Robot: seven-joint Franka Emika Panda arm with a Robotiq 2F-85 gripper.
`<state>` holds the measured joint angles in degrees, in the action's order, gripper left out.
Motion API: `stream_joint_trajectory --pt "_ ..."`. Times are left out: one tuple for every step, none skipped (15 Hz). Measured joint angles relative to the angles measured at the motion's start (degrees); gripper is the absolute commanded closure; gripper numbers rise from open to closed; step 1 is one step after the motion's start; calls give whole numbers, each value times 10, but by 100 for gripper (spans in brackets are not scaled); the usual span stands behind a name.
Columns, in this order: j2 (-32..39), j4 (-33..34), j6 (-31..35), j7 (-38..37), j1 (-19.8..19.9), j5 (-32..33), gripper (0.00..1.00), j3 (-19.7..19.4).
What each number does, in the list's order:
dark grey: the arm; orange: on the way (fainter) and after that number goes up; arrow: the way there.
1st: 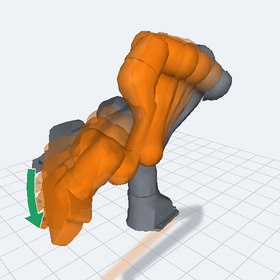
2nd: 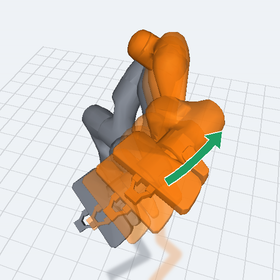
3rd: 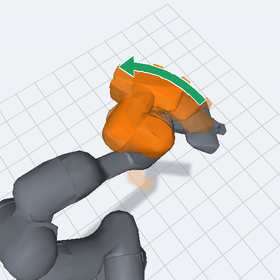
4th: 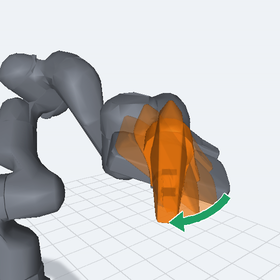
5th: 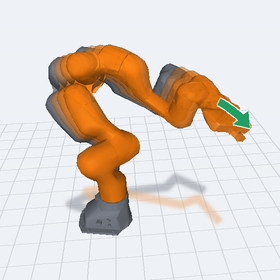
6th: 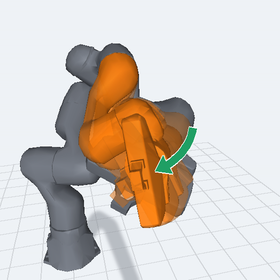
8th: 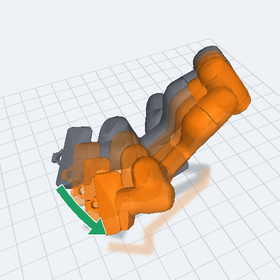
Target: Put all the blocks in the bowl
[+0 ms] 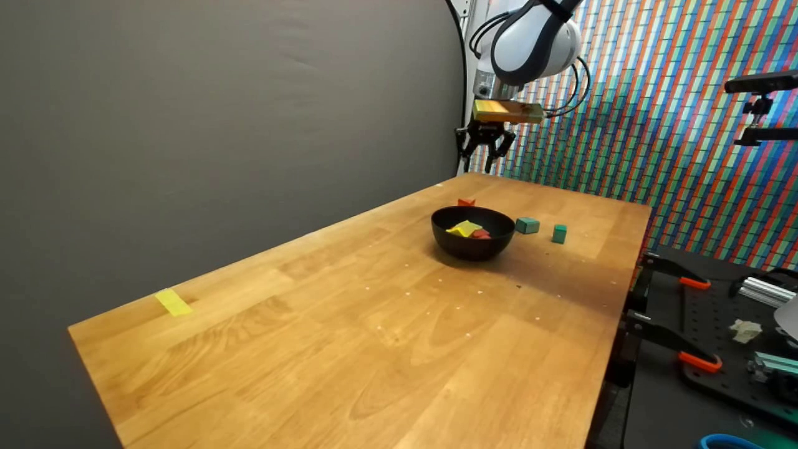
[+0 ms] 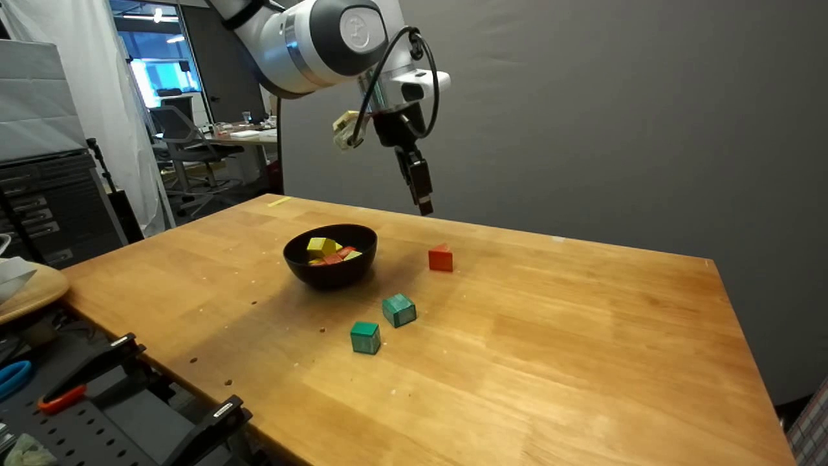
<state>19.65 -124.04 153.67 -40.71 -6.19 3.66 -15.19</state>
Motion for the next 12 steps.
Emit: stream_joint_trajectory --pt "10 5 0 0 8 -12 5 8" --pt "21 12 0 0 15 -23 1 15" --pt "34 22 0 0 20 -32 0 19" --pt "48 32 0 0 25 -42 0 23" --pt "63 44 -2 0 30 -51 0 25" --pt "78 57 -3 0 35 -59 0 27" --pt "92 69 -6 0 39 -66 0 29" --pt "107 82 -10 0 44 -73 0 30" --pt "120 95 -16 0 49 -79 0 33" --pt "133 108 -20 0 53 -85 0 36" --pt "145 121 -25 0 56 -90 1 39" --pt "157 133 -30 0 59 -94 25 41"
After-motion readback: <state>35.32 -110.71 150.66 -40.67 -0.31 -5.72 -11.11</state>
